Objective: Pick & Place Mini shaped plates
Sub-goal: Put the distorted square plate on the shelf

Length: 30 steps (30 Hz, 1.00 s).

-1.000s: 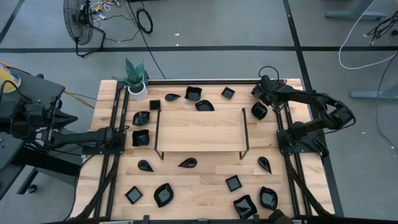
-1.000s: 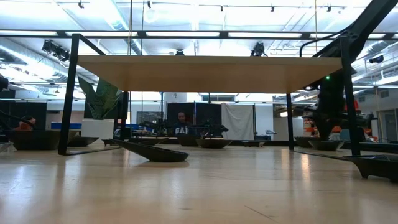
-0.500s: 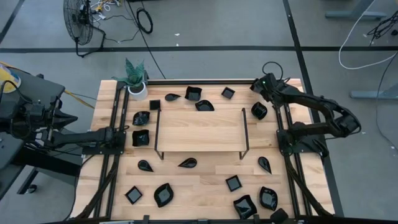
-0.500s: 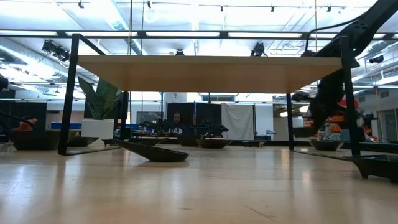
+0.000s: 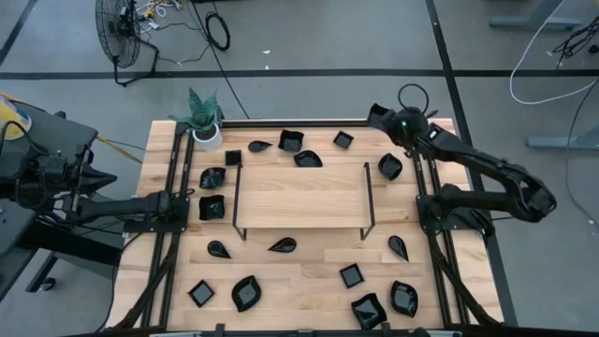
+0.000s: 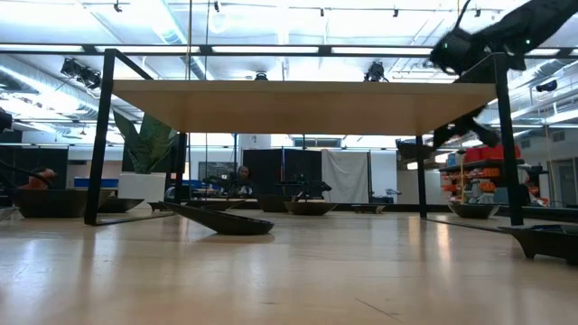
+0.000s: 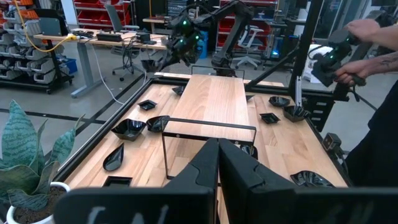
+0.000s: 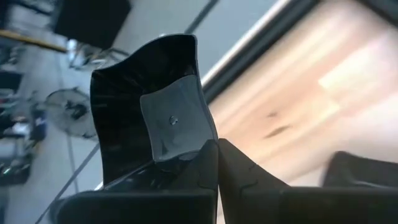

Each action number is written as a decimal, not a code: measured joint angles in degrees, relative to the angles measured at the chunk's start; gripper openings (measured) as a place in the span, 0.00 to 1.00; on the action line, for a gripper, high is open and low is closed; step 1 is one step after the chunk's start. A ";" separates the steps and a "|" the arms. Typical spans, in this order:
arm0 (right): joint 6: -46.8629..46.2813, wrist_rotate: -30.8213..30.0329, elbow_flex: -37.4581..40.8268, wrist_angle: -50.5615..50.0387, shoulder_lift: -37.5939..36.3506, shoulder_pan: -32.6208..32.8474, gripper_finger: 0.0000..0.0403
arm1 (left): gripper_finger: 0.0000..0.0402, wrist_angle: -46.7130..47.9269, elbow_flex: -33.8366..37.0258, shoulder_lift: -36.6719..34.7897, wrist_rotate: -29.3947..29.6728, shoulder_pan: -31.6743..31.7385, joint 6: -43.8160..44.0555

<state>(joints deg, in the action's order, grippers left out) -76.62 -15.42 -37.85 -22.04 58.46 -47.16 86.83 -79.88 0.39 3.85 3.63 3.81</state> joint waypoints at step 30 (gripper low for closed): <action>-1.97 4.96 -23.49 -7.56 5.83 26.86 0.00 | 0.05 0.00 0.00 -0.01 -0.01 0.01 -0.02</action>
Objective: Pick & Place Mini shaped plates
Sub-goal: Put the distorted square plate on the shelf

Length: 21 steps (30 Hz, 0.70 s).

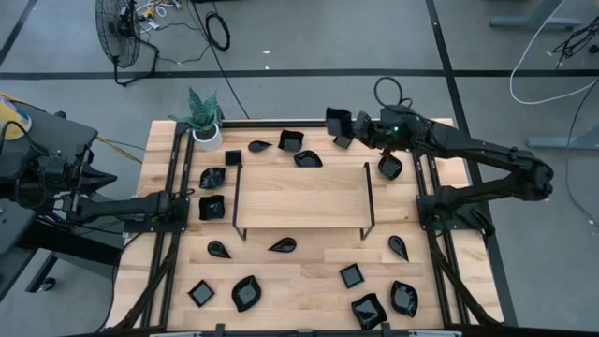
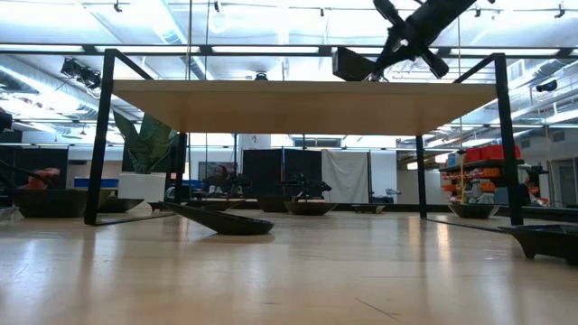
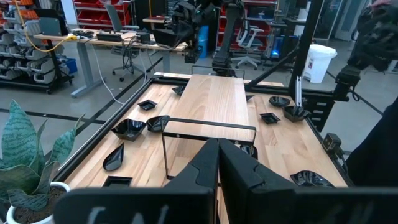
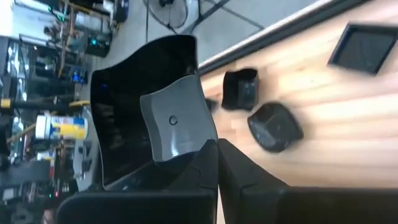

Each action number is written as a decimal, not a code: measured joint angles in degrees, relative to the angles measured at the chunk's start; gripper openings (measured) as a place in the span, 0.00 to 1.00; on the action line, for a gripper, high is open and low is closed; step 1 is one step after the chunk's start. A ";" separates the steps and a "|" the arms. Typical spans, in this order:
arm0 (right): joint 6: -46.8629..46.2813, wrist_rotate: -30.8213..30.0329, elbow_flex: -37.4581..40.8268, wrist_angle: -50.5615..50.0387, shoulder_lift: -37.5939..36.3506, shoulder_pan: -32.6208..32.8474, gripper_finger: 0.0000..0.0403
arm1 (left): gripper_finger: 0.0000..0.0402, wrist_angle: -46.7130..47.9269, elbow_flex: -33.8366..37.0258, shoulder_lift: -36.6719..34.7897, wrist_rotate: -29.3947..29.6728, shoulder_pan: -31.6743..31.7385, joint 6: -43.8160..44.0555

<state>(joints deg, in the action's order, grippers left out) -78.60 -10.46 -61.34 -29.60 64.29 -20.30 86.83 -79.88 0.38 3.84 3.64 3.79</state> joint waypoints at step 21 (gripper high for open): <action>19.74 4.09 -15.49 -11.49 12.97 6.76 0.00 | 0.05 0.00 0.00 0.00 0.01 0.00 0.01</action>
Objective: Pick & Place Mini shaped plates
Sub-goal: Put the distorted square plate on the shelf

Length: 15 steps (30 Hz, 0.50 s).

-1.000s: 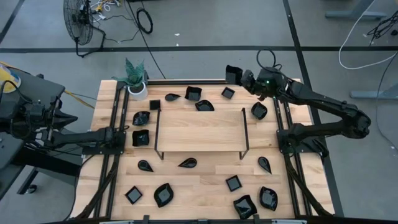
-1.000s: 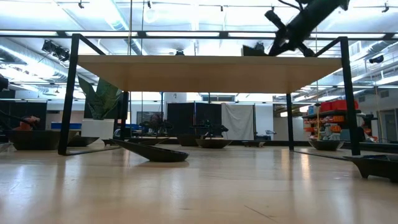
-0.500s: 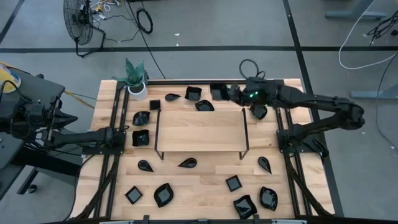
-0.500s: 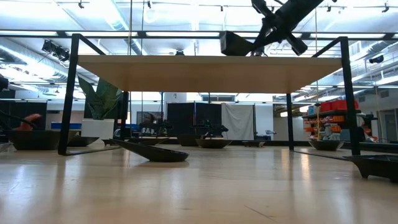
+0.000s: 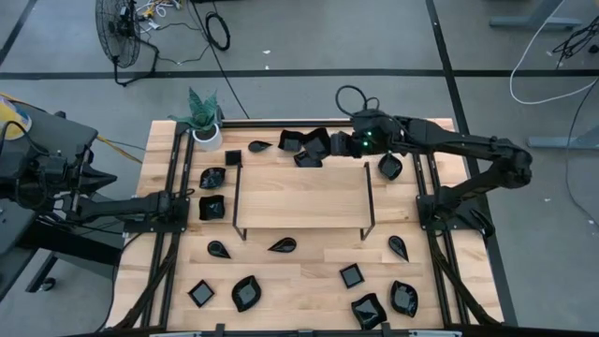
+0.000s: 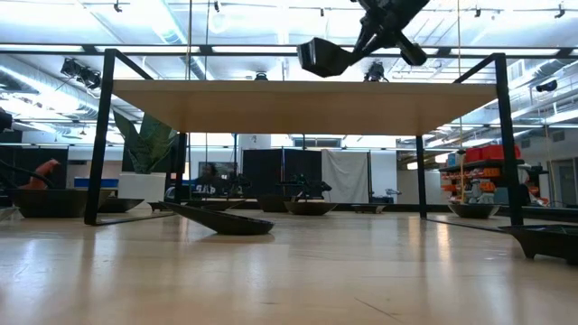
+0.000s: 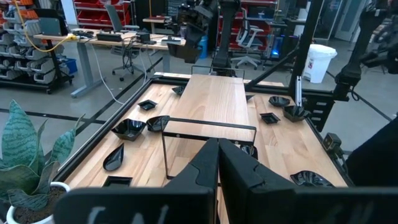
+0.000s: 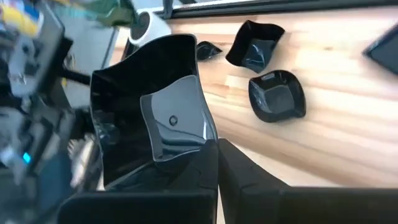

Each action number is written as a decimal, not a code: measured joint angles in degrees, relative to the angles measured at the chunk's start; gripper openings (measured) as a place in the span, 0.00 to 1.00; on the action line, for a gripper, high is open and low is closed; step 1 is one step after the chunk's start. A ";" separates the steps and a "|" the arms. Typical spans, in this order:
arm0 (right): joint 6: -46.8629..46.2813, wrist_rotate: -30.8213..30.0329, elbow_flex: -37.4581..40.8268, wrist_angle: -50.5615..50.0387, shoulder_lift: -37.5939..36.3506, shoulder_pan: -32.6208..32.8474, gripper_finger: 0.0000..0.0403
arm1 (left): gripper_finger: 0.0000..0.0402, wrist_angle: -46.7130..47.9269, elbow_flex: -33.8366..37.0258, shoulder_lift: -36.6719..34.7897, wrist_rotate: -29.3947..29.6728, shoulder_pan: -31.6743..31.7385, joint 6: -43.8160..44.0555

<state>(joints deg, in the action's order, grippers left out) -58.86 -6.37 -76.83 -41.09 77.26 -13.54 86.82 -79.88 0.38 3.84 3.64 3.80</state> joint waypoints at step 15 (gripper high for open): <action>33.85 13.10 -0.64 -3.08 0.84 0.76 0.00 | 0.05 0.00 0.00 0.00 0.01 0.00 0.00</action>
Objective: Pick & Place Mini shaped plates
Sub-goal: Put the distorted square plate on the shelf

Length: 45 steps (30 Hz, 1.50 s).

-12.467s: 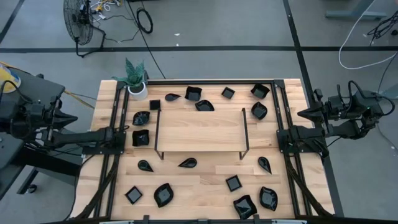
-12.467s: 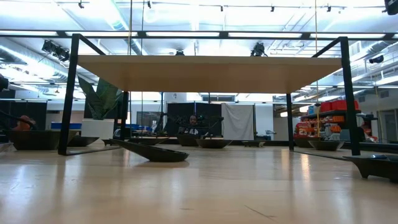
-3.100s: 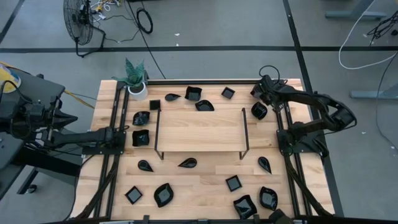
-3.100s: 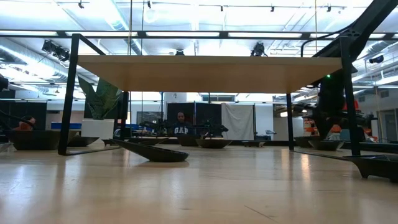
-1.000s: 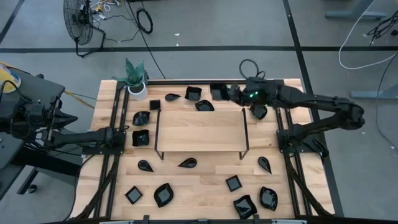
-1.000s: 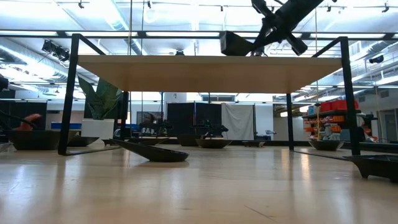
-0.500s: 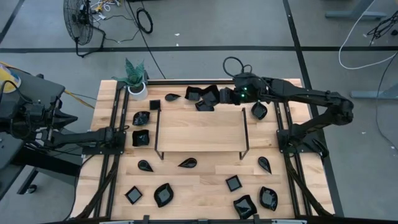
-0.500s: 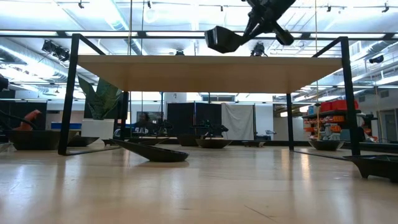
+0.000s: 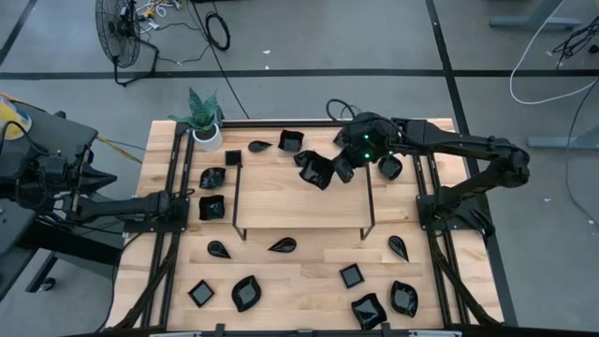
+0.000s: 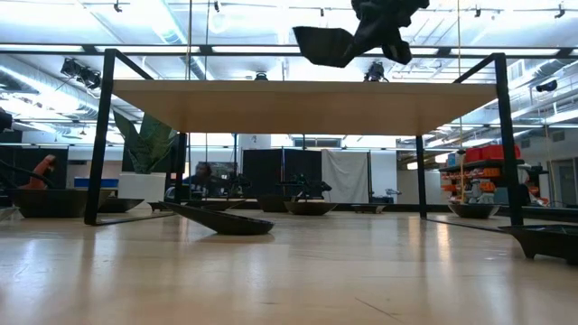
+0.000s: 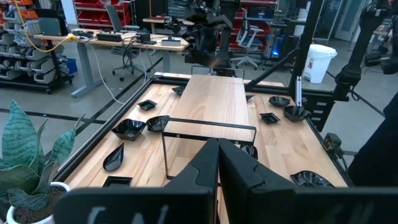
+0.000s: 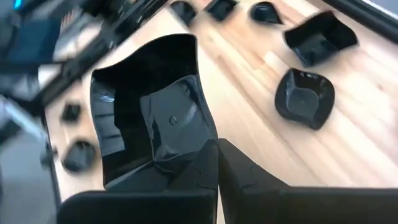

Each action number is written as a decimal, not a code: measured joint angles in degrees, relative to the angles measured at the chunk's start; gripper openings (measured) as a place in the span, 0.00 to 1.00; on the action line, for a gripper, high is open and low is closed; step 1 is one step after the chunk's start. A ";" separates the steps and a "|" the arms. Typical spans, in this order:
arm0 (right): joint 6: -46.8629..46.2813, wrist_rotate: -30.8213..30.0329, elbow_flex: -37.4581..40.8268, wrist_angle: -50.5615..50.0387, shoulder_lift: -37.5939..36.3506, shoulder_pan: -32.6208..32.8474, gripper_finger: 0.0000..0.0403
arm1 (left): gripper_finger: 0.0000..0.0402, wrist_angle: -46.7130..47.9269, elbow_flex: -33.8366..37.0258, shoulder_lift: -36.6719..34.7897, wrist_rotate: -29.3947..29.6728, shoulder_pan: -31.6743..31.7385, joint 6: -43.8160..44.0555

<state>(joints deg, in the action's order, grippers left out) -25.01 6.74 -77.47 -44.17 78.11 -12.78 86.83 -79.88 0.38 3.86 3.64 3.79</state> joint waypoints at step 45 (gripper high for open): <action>15.58 11.22 -0.02 -4.92 10.21 -0.39 0.00 | 0.05 0.00 0.00 0.01 -0.02 -0.02 0.00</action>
<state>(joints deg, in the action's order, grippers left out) -9.43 17.96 -77.49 -49.09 88.31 -13.17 86.83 -79.88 0.40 3.84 3.62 3.79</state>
